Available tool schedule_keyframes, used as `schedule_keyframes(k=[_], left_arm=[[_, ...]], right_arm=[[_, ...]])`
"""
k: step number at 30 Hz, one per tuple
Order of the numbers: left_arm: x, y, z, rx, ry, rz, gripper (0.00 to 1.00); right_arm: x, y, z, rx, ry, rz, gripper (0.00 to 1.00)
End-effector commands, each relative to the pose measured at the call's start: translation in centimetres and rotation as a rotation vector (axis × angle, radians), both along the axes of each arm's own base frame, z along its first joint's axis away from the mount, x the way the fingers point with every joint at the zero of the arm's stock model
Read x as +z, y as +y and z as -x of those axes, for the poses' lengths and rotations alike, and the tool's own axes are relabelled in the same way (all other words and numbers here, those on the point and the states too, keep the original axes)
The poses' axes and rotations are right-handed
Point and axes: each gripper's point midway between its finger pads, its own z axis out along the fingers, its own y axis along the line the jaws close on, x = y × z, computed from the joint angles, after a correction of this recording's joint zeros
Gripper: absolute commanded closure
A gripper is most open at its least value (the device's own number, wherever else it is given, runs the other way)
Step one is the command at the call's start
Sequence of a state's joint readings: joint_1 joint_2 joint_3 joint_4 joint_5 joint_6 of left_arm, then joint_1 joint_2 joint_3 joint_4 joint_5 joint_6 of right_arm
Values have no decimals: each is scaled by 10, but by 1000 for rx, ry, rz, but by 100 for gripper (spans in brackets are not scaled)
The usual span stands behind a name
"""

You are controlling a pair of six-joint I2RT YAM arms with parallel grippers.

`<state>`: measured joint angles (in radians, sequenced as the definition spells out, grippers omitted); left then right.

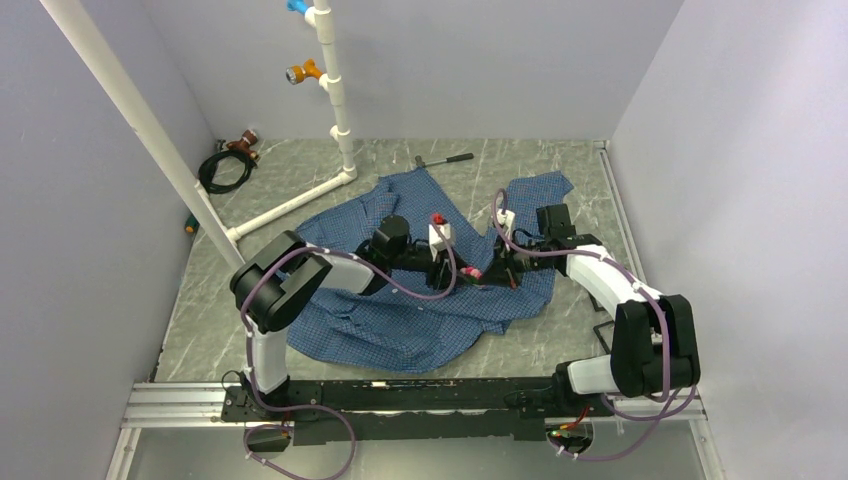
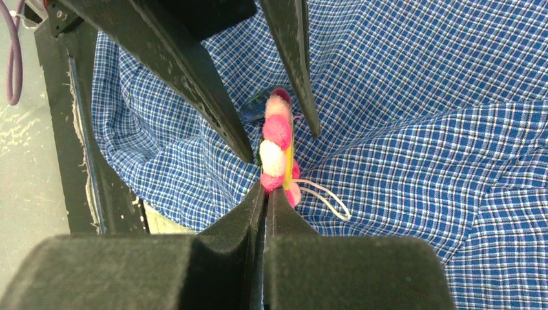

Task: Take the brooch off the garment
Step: Remove the brooch from the clothes.

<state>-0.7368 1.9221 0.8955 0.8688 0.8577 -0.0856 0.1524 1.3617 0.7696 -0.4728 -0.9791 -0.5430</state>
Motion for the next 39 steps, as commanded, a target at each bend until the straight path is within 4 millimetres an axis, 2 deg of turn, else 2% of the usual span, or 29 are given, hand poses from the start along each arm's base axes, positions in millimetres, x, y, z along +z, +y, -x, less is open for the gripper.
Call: schedule_keyframes(k=[1,9,15,16,17,18,21,23,24,29,34,39], left_arm=[[-7,-2,5,-13,-157,-54,56],[-12,-8,14,-40,-216,-84,80],[-5,-8,22,-67,-193,-61,100],[-4,-9,24,-73,-177,-53,100],[-1,-9,26,-79,-165,-43,100],[0,-9,29,-88,-142,-36,100],[8,-7,29,-91,-22,13,100],[10,-4,26,-97,72,45,100],[12,-2,24,-95,108,59,100],[19,3,20,-115,248,122,100],[29,10,9,-121,393,198,100],[31,13,8,-125,406,215,100]], right_arm=[[17,7,0,62,-35,-29,100],[15,10,3,73,-31,19,100],[16,11,-2,58,-23,20,100],[17,12,-4,50,-26,19,100],[18,12,-6,40,-27,18,95],[19,12,-8,27,-28,19,85],[25,8,-18,-37,-55,20,46],[34,2,-23,-89,-83,-6,32],[38,-1,-25,-112,-101,-23,30],[50,-12,-24,-183,-136,-108,30],[48,-19,-23,-192,-116,-154,36],[38,-21,-21,-196,-96,-151,44]])
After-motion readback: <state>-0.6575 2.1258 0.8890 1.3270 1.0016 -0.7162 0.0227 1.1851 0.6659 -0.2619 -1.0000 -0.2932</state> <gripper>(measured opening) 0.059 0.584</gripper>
